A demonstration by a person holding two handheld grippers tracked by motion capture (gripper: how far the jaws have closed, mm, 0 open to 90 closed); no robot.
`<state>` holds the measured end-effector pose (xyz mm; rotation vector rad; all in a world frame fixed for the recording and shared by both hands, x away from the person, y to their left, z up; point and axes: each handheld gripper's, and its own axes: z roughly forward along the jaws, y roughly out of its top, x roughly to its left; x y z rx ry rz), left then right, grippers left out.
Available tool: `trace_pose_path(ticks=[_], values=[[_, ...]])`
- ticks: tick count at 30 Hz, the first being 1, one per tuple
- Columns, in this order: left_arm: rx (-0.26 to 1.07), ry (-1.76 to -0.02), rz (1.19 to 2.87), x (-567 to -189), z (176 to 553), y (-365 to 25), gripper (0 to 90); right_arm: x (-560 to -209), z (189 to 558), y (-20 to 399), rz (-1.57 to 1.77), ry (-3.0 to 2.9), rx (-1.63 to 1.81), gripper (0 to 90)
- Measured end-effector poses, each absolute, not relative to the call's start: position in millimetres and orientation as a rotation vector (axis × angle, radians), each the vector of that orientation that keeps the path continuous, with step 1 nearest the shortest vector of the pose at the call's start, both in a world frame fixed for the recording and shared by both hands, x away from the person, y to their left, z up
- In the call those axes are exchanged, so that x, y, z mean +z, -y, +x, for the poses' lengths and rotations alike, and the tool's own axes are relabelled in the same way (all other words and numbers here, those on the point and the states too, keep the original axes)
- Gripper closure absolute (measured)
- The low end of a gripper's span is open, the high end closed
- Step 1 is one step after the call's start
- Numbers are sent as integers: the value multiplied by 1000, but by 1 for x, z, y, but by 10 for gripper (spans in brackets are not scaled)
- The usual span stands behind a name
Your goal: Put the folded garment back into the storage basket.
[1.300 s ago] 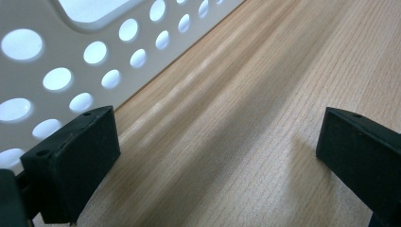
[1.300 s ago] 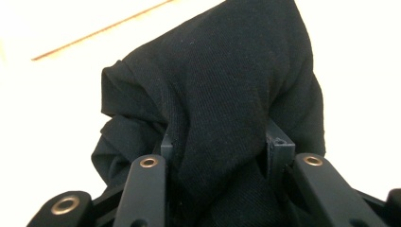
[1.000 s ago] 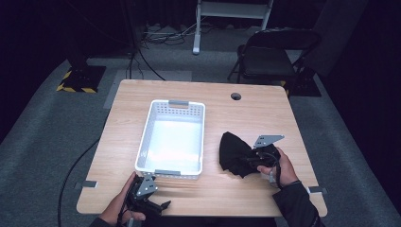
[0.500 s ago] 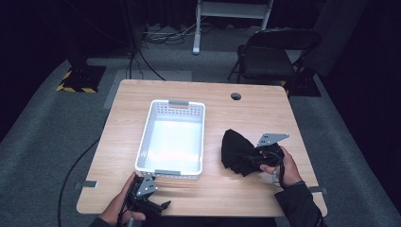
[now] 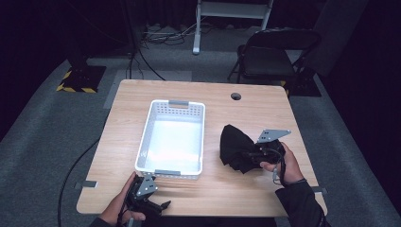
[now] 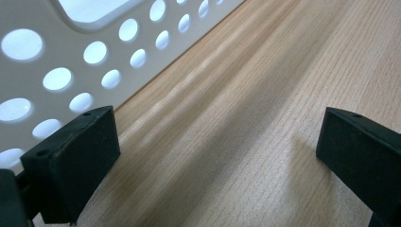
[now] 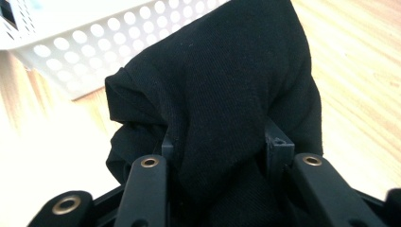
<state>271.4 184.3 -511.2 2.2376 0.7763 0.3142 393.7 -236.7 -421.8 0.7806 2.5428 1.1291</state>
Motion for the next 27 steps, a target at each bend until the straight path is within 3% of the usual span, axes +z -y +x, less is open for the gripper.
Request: trace_pose_path(ticks=[27], values=[[314, -777, 2237, -511, 271, -184, 2, -381, 402, 201, 698, -2545, 1144, 632]])
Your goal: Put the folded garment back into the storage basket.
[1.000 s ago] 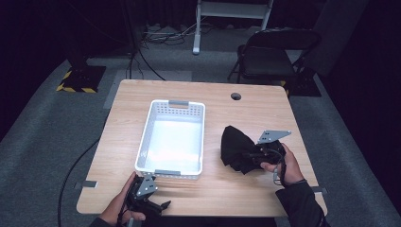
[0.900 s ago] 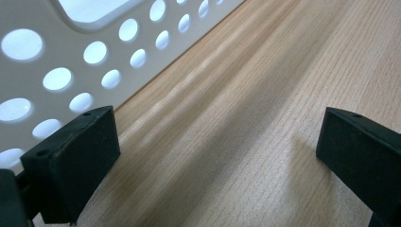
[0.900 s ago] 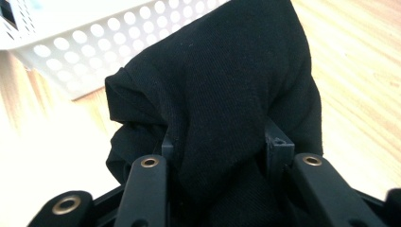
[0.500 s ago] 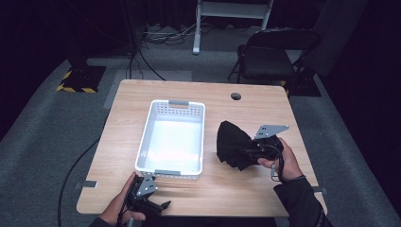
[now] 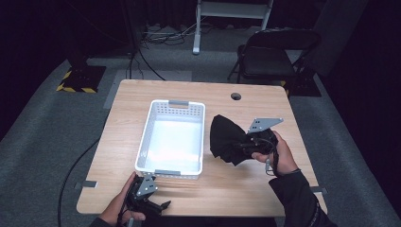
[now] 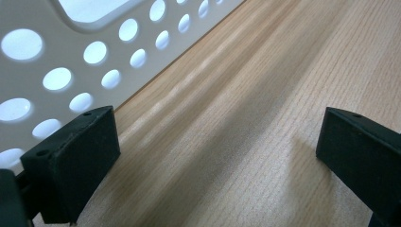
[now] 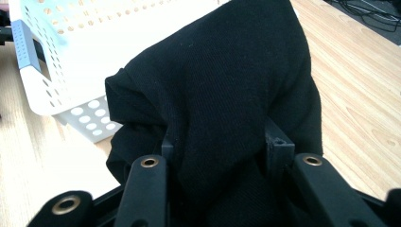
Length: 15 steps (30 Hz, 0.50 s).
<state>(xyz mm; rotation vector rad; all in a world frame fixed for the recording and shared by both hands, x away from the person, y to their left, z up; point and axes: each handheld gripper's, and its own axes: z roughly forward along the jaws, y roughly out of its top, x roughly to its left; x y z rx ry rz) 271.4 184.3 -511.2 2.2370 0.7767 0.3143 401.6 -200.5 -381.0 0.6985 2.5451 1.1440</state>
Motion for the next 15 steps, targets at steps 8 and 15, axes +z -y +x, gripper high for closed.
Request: trace_pose_path(ticks=[8, 15], values=[[314, -778, 2237, -511, 271, -184, 2, -374, 404, 186, 681, -2550, 1142, 632], [314, -777, 2237, -511, 271, -184, 2, -367, 406, 170, 651, -2559, 1138, 632]])
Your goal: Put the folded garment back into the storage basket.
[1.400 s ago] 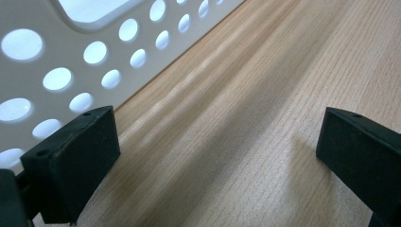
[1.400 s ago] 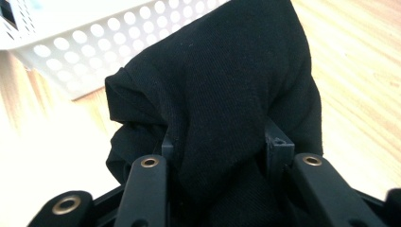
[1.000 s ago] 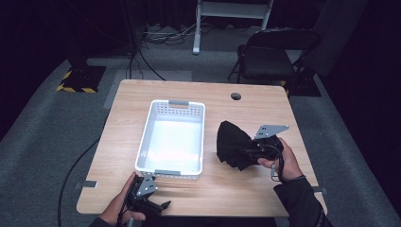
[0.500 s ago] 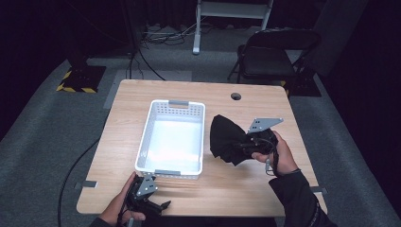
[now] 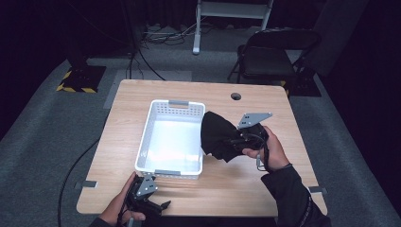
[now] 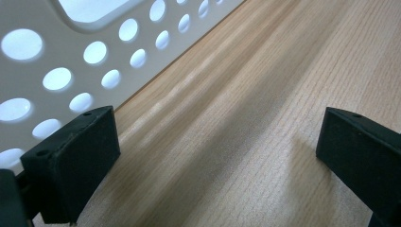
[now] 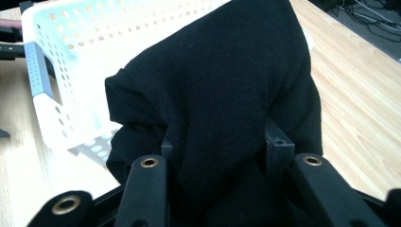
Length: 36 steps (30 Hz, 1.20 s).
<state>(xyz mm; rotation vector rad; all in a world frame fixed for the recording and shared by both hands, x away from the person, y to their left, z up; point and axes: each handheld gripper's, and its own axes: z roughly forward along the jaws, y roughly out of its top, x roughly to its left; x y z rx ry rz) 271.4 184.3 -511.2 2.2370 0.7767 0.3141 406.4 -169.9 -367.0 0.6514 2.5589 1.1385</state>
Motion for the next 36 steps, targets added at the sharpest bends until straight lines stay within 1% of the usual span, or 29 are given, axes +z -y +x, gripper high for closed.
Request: trace_pose_path(ticks=[21, 36], values=[[315, -774, 2239, -511, 272, -184, 2, -364, 417, 129, 608, -2596, 1126, 631], [314, -776, 2237, -511, 271, -184, 2, -368, 424, 98, 597, -2630, 1119, 627]])
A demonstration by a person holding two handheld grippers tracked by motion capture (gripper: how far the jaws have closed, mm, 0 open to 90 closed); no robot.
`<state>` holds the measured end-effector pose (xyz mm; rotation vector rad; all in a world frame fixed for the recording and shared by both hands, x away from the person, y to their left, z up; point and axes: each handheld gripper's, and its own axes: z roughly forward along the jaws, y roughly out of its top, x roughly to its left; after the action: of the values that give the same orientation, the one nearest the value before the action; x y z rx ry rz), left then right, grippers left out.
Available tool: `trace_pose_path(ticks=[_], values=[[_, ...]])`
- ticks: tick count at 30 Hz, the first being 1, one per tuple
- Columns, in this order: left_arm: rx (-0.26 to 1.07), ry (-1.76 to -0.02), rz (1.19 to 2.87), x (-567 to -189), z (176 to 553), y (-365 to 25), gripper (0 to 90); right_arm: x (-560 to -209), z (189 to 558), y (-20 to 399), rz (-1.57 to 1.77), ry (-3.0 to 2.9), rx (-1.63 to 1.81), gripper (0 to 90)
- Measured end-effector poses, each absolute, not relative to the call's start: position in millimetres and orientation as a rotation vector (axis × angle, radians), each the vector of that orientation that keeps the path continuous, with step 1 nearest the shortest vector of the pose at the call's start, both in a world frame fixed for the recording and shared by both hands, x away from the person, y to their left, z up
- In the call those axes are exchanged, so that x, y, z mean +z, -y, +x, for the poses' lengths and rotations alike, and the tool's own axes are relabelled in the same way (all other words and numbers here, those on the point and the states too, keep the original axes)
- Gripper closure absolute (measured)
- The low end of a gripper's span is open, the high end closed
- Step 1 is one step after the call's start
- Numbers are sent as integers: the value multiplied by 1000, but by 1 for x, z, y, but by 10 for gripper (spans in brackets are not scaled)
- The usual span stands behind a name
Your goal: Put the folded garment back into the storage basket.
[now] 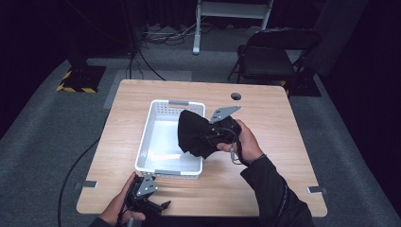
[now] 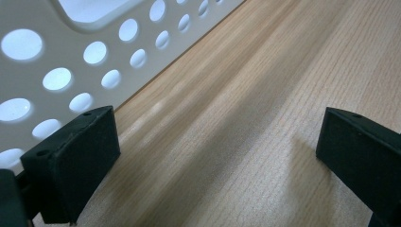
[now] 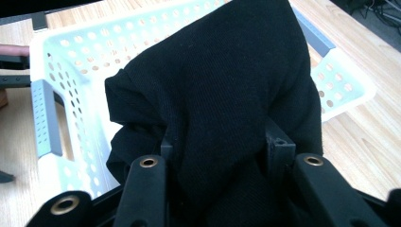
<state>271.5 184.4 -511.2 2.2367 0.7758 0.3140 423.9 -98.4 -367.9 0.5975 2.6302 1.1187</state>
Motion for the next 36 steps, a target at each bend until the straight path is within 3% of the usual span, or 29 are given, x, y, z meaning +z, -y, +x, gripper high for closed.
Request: trace_pose_path(ticks=[36], values=[[315, -776, 2238, -511, 271, -185, 2, -386, 437, 52, 609, -2685, 1135, 623]])
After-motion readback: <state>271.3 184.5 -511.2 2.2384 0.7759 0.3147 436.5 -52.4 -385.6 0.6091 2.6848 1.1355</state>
